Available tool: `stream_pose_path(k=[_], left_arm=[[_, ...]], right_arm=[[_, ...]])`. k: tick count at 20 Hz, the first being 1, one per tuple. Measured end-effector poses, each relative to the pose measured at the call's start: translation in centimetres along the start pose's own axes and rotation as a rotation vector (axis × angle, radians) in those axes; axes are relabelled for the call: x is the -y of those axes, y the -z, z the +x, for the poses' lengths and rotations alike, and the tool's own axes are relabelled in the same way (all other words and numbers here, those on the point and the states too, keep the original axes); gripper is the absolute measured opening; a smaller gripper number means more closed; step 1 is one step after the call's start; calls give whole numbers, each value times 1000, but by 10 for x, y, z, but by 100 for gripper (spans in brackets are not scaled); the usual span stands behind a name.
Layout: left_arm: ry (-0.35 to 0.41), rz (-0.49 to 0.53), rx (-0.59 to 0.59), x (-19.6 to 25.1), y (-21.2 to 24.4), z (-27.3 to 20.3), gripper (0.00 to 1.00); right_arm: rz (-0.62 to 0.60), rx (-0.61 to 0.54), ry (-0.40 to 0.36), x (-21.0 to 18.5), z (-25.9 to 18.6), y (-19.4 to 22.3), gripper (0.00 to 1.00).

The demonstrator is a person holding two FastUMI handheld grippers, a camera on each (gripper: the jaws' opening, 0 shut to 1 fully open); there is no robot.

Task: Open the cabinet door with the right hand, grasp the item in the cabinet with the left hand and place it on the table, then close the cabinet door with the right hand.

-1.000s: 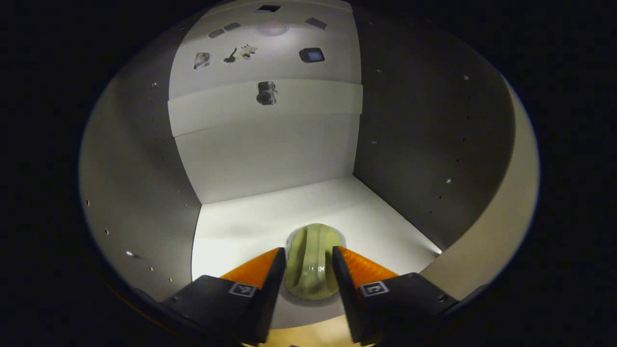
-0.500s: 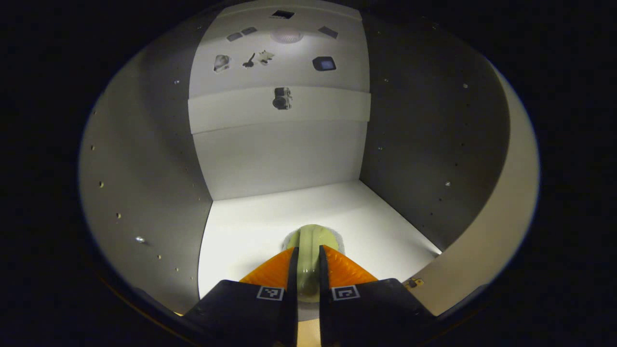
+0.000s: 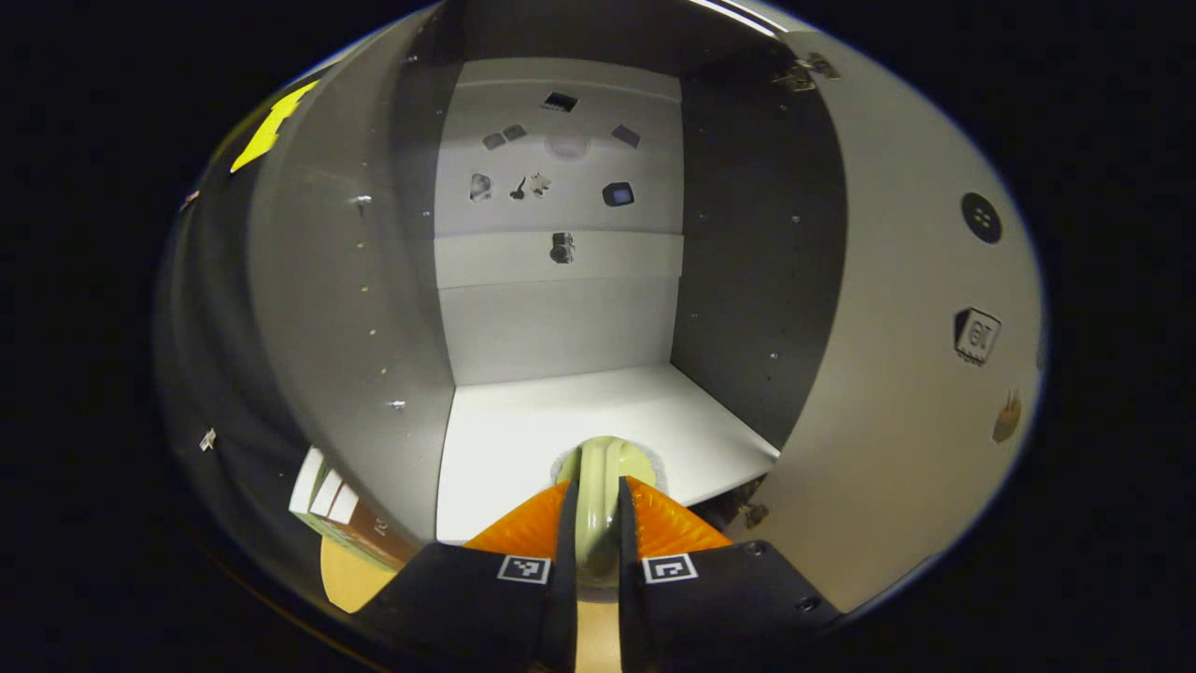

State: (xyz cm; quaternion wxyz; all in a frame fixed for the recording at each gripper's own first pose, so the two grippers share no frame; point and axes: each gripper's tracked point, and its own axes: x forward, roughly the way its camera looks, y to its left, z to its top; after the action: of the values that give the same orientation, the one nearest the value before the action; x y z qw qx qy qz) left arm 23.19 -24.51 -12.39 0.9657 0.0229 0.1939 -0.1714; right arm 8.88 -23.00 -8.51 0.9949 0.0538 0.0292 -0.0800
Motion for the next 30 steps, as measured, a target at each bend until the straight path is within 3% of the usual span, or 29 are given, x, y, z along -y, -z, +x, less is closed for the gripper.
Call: stream_pose_path(k=[10,14,18,30], left_arm=[[-32,-25,-21,27,99,-61,22],[-92,-39,-13,26,139,-71,21],[-130,3,-25,32,193,-70,22],[-167,-69,-202,48,375,-56,21]], right_arm=[[-17,20,-58,-21,12,-8,98],[-29,23,-63,-23,12,-8,98],[-31,27,-61,-22,12,-10,98],[-71,11,-125,-38,30,0,98]])
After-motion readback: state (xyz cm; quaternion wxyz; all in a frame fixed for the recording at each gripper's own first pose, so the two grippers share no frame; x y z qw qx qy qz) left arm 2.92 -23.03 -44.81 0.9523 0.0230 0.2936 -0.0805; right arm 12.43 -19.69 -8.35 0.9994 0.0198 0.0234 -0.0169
